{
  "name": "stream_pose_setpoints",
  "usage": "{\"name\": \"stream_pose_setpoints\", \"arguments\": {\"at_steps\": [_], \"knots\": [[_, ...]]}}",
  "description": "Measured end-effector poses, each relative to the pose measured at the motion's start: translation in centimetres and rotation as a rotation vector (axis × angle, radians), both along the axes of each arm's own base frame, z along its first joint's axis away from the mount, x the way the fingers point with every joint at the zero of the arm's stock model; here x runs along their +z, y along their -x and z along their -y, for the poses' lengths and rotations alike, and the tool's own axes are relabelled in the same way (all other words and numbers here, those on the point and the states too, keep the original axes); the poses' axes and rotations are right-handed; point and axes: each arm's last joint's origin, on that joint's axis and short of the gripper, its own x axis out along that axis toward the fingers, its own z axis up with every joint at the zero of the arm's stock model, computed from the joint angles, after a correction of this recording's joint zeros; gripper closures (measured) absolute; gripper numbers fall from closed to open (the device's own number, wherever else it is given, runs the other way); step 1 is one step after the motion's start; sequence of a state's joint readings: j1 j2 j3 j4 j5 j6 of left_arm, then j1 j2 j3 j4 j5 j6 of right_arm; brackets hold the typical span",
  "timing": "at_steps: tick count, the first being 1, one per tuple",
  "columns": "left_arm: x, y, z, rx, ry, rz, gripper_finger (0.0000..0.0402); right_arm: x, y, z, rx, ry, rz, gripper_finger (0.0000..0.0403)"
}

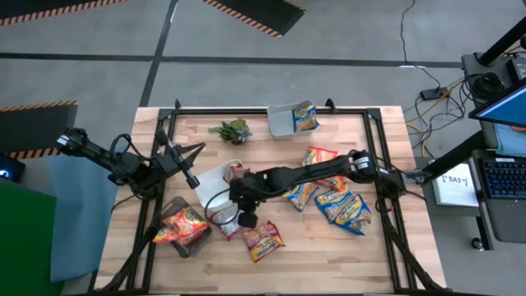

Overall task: Sort Maruchan noodles
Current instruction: Put the red noodle pack into the white bin

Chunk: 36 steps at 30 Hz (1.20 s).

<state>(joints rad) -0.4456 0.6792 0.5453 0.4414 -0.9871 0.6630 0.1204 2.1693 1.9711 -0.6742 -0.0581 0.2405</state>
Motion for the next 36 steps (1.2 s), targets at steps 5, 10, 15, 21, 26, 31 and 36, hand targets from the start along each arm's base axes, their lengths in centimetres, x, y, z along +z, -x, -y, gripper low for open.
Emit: {"name": "stream_pose_setpoints", "arguments": {"at_steps": [5,10,15,21,26,31,36], "knots": [[0.0,0.0,0.0,-0.001,0.000,0.001,0.0402,-2.3,-0.5,0.8,-0.105,0.044,0.100,0.0393],[0.0,0.0,0.0,-0.001,0.000,0.001,0.0402,-2.6,-1.1,2.7,-0.213,0.150,0.185,0.0394],[0.0,0.0,0.0,-0.001,0.000,0.001,0.0402,-2.5,-0.9,3.4,-0.210,0.144,0.163,0.0394],[0.0,0.0,0.0,0.000,-0.004,-0.002,0.0402,-2.1,-0.3,2.3,-0.081,-0.053,0.103,0.0390],[0.0,0.0,0.0,0.000,-0.004,-0.002,0.0402,-2.1,-0.1,0.2,-0.007,-0.062,0.103,0.0353],[0.0,0.0,0.0,0.000,-0.007,-0.004,0.0402,-2.1,0.2,-2.0,0.039,-0.031,0.111,0.0287],[0.0,0.0,0.0,0.001,-0.005,0.000,0.0402,-1.1,0.2,-3.9,0.044,0.004,0.146,0.0215]]}}
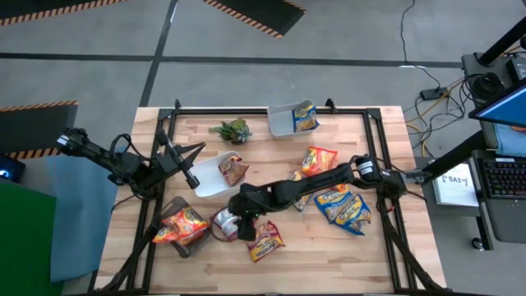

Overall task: Sort Maruchan noodles
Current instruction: Put the red noodle pack into the white bin

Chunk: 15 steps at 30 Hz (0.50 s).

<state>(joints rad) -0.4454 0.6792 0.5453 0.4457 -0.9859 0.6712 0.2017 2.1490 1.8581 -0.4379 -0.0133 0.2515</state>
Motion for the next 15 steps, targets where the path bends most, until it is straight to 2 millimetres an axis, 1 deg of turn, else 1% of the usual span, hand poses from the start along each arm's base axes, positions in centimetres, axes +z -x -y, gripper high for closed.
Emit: {"name": "stream_pose_setpoints", "arguments": {"at_steps": [3,5,7,10,15], "knots": [[0.0,0.0,0.0,0.000,0.001,0.003,0.0402,0.7,0.0,-1.2,0.018,0.067,0.040,0.0178],[0.0,0.0,0.0,-0.002,0.007,0.004,0.0402,0.5,0.0,-1.9,0.041,0.120,0.058,0.0159],[-0.1,-0.1,0.1,-0.006,0.021,0.006,0.0402,0.3,-0.1,-2.6,0.052,0.134,0.085,0.0144],[-0.4,-0.3,0.2,-0.014,0.039,-0.006,0.0402,-1.0,-0.6,-3.3,0.057,0.135,0.112,0.0134],[-1.0,-0.7,0.4,-0.014,0.067,-0.026,0.0402,-3.0,-1.3,-3.4,0.065,0.148,0.101,0.0139]]}}
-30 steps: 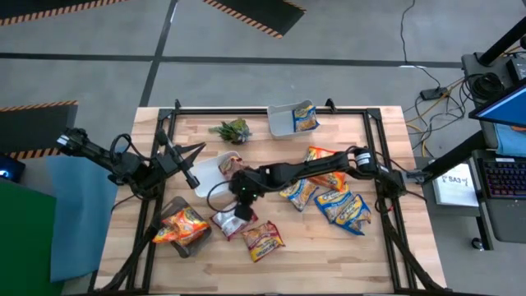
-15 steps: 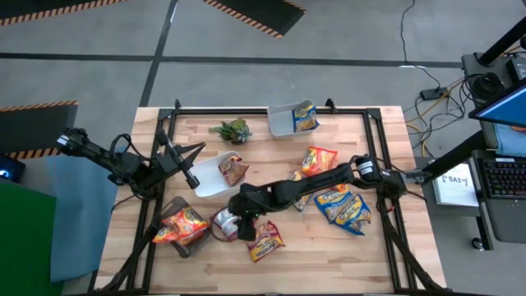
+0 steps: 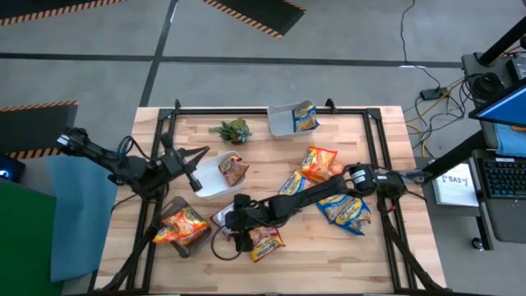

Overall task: Sort Maruchan noodles
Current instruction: Put the red noodle pack into the white bin

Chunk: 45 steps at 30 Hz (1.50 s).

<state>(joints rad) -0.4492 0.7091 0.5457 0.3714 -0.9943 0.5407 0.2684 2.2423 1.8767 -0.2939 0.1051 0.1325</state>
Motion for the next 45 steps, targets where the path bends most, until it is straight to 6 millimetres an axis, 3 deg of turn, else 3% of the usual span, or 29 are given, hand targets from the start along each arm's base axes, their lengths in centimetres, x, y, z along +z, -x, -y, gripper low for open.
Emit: {"name": "stream_pose_setpoints", "arguments": {"at_steps": [5,13,21,31,37,45], "knots": [[-0.2,-0.3,0.2,-0.009,0.017,-0.001,0.0402,-2.0,-0.5,-0.2,0.032,-0.006,-0.013,0.0148],[-0.3,-0.3,0.3,-0.014,0.023,0.001,0.0402,-2.1,-0.9,0.6,0.050,-0.027,0.001,0.0165],[-0.2,-0.2,0.3,-0.014,0.023,0.003,0.0402,-4.1,-1.8,2.1,0.095,-0.119,0.002,0.0177],[-0.3,-0.3,0.3,-0.014,0.021,0.000,0.0402,-4.6,-1.9,3.6,0.089,-0.128,-0.035,0.0182],[-0.2,-0.3,0.3,-0.014,0.021,0.001,0.0402,-6.3,-1.4,3.9,0.068,0.019,-0.118,0.0228],[-0.3,-0.3,0.3,-0.014,0.021,0.000,0.0402,-5.9,-1.3,3.9,0.064,0.033,-0.121,0.0335]]}}
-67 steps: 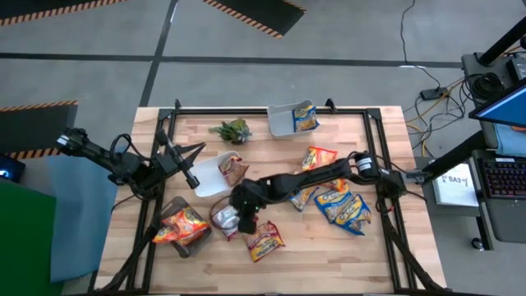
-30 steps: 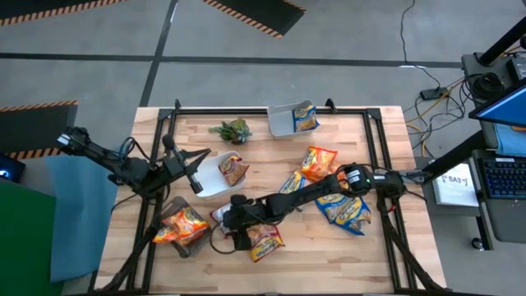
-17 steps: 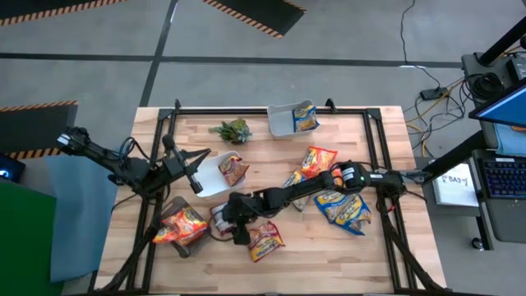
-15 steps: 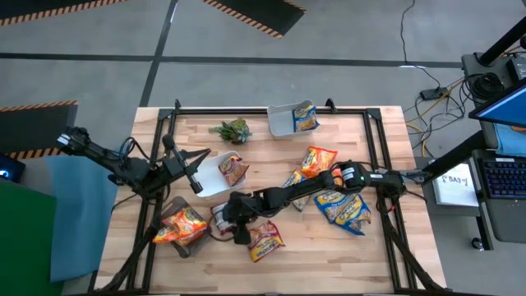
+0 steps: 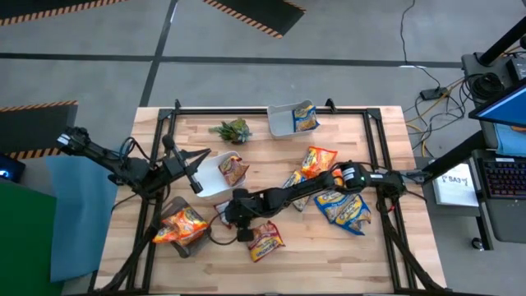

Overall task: Sort Maruchan noodles
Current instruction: Put the red noodle pack into the white bin

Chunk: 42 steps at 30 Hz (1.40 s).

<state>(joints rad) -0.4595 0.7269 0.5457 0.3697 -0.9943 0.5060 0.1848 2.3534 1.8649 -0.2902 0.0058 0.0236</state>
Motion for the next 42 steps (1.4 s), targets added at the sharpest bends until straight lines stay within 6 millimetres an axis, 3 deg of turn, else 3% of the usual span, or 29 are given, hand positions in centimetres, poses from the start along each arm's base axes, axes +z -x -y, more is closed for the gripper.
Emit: {"name": "stream_pose_setpoints", "arguments": {"at_steps": [4,8,11,17,22,32,42], "knots": [[0.0,0.0,0.0,0.000,0.000,0.000,0.0402,0.9,0.2,0.0,0.012,0.000,0.005,0.0383],[0.0,0.0,0.0,0.000,0.000,0.000,0.0402,2.6,0.8,0.0,0.059,-0.002,0.002,0.0388],[0.0,0.0,0.0,-0.001,0.000,0.001,0.0402,5.0,1.5,0.0,0.082,0.000,0.031,0.0389],[0.2,0.2,0.0,-0.004,-0.002,0.007,0.0402,8.4,4.2,0.5,0.107,-0.001,0.073,0.0390],[0.3,0.4,-0.1,-0.002,-0.013,0.008,0.0402,11.1,6.8,1.6,0.074,-0.045,0.280,0.0390],[0.5,0.7,-0.3,0.002,-0.019,0.015,0.0402,10.5,9.7,5.0,0.028,-0.308,0.855,0.0390],[0.6,0.7,-0.3,0.004,-0.027,0.019,0.0402,11.1,9.4,8.3,-0.129,-0.373,0.936,0.0390]]}}
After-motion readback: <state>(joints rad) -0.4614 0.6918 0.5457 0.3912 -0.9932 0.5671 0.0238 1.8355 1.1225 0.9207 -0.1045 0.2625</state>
